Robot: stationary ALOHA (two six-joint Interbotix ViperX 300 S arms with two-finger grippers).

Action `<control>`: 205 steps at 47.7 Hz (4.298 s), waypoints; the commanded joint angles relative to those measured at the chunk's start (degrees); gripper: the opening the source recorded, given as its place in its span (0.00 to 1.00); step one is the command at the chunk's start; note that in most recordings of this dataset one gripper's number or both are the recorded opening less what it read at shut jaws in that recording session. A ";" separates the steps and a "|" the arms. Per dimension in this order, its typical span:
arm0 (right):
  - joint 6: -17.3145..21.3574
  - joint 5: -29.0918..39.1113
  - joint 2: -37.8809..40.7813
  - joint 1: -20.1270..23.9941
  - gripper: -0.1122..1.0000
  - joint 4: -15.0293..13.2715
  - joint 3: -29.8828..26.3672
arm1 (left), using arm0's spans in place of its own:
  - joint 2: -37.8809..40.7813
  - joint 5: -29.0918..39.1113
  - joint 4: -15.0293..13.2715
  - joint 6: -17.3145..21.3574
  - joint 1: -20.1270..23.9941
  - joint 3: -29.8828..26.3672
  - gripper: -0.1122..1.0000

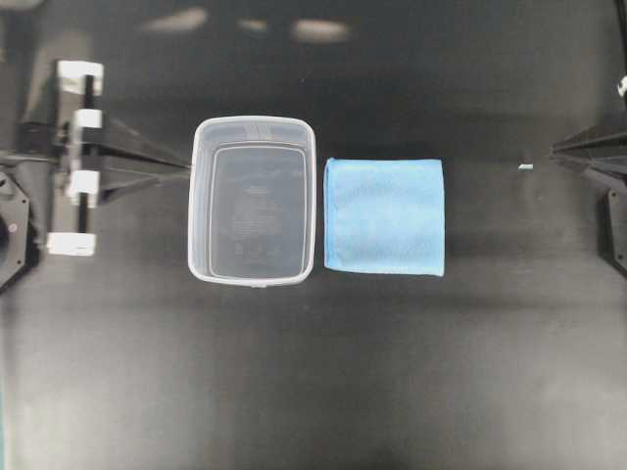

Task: Place the blue towel into the container with the left arm.

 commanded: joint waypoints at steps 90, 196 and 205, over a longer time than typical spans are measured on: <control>-0.44 3.25 -6.94 -0.88 0.78 0.18 -0.62 | 70.84 30.67 0.26 7.21 0.53 -52.29 0.91; -0.09 2.81 -6.50 -0.97 0.77 0.09 0.97 | 27.86 37.53 0.26 7.38 3.43 -23.82 0.16; -0.09 2.72 -6.50 -0.97 0.77 0.18 0.97 | 28.39 36.47 0.26 7.29 3.43 -22.85 0.16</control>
